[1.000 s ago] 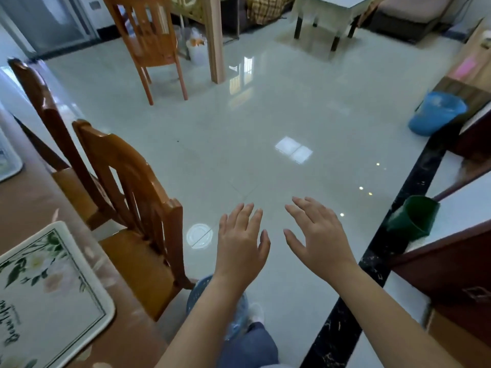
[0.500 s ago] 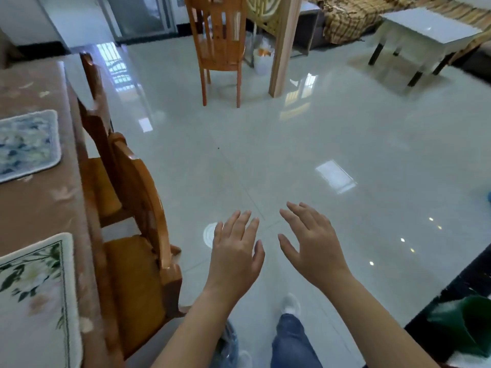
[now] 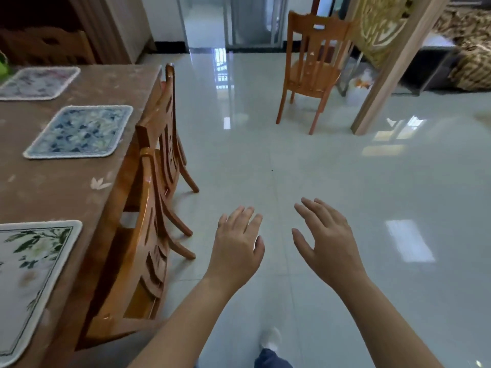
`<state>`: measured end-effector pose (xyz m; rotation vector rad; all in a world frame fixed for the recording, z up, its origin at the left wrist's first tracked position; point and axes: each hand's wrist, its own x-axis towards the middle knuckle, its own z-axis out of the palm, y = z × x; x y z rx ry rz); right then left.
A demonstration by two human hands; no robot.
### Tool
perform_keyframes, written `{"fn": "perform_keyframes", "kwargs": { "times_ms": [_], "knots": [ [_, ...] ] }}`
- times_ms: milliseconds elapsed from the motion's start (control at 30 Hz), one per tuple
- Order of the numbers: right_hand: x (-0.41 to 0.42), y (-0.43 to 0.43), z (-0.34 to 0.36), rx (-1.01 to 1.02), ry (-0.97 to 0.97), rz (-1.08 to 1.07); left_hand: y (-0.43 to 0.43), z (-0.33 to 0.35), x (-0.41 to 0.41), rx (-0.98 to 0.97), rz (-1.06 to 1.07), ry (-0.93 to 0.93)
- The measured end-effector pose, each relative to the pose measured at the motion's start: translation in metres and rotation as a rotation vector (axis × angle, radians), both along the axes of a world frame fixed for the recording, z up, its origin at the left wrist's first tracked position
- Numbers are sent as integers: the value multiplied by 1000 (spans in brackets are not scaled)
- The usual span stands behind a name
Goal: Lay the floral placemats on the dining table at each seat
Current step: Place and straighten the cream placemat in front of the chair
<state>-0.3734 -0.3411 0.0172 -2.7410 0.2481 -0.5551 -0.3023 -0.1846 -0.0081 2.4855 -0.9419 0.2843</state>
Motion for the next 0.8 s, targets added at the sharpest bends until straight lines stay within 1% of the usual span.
{"fn": "perform_keyframes", "kwargs": {
  "times_ms": [133, 267, 433, 600, 733, 800],
  "knots": [
    [25, -40, 7, -6, 2, 60, -24, 5, 13, -5, 102, 6],
    [58, -42, 7, 3, -3, 181, -22, 12, 27, 17, 186, -5],
    [102, -25, 3, 23, 3, 321, 0, 13, 51, 15, 360, 22],
    [148, -3, -3, -9, 34, 433, 18, -1, 76, 28, 458, 70],
    [196, 22, -2, -36, 68, 500, 39, -3, 119, 6, 506, 31],
    [223, 41, 2, -58, 79, 552, 53, 0, 144, -35, 559, 40]
  ]
}}
